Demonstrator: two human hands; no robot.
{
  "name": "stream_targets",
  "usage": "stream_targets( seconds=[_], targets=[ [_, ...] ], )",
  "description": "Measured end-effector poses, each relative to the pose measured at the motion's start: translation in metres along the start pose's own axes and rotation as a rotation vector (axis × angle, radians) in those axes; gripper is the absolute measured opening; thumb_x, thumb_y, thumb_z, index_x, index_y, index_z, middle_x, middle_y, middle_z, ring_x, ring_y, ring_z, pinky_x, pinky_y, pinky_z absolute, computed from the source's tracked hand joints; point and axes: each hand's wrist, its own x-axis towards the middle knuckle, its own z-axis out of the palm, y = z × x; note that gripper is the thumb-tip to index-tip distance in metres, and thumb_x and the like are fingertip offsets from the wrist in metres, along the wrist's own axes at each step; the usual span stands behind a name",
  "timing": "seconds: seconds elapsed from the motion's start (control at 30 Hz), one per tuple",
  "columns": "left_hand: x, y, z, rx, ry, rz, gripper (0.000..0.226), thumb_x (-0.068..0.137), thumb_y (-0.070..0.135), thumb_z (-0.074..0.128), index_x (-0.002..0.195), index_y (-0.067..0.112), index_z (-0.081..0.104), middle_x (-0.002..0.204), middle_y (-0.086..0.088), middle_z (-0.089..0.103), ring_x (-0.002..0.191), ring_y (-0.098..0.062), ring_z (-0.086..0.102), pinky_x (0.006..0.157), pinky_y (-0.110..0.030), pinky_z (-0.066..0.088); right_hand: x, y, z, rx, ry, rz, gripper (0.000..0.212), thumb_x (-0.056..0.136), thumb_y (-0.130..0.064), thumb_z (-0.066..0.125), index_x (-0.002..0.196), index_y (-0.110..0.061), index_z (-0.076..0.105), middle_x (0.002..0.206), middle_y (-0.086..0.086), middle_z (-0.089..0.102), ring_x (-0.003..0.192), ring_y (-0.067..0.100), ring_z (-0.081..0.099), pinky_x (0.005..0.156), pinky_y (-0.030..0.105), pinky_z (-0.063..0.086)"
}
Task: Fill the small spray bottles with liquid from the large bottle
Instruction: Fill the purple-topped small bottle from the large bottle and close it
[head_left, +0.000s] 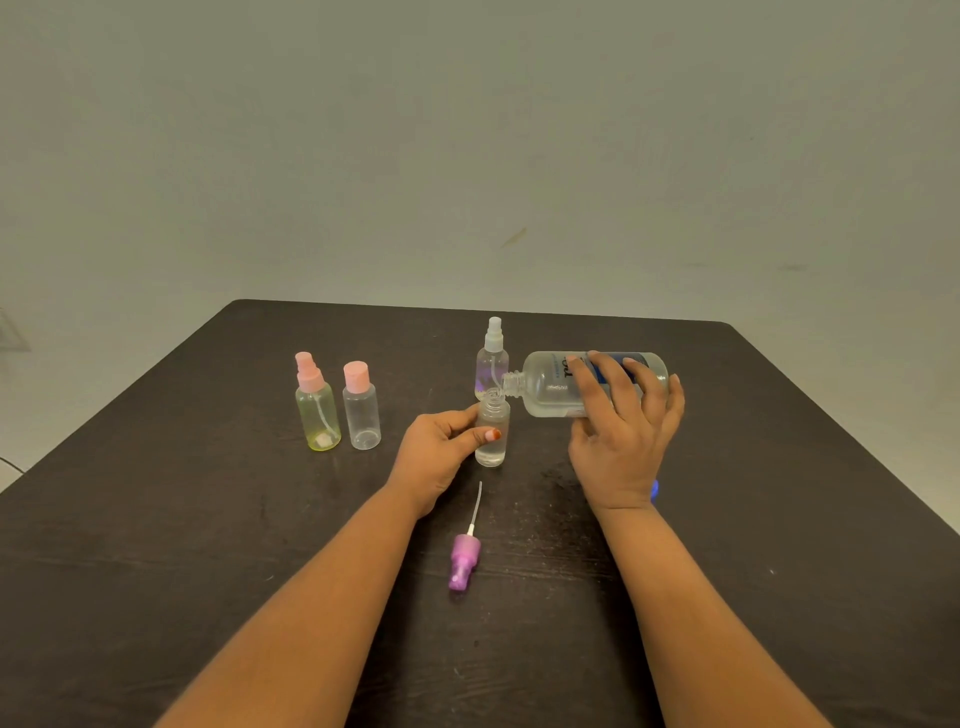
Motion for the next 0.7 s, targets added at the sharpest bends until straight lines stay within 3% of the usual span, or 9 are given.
stream_targets(
  seconds=[0.1, 0.7],
  targets=[
    [-0.0002, -0.0002, 0.0003, 0.013, 0.001, 0.006, 0.032, 0.082, 0.008, 0.067, 0.114, 0.011, 0.065, 0.116, 0.005, 0.065, 0.101, 0.005, 0.057, 0.106, -0.03, 0.04, -0.0001, -0.0003, -0.0003, -0.004, 0.0, 0.003, 0.059, 0.069, -0.001, 0.059, 0.121, -0.028, 0.053, 0.119, -0.001, 0.062, 0.115, 0.024, 0.044, 0.104, 0.058, 0.028],
    [0.0003, -0.0005, -0.0006, -0.002, -0.007, -0.008, 0.028, 0.081, 0.008, 0.068, 0.109, 0.015, 0.067, 0.123, 0.0, 0.063, 0.115, -0.006, 0.055, 0.108, -0.035, 0.039, -0.0005, -0.0004, -0.0001, 0.005, -0.005, 0.01, 0.057, 0.07, -0.003, 0.056, 0.122, -0.028, 0.052, 0.12, -0.002, 0.059, 0.115, 0.024, 0.044, 0.105, 0.058, 0.027]
  ],
)
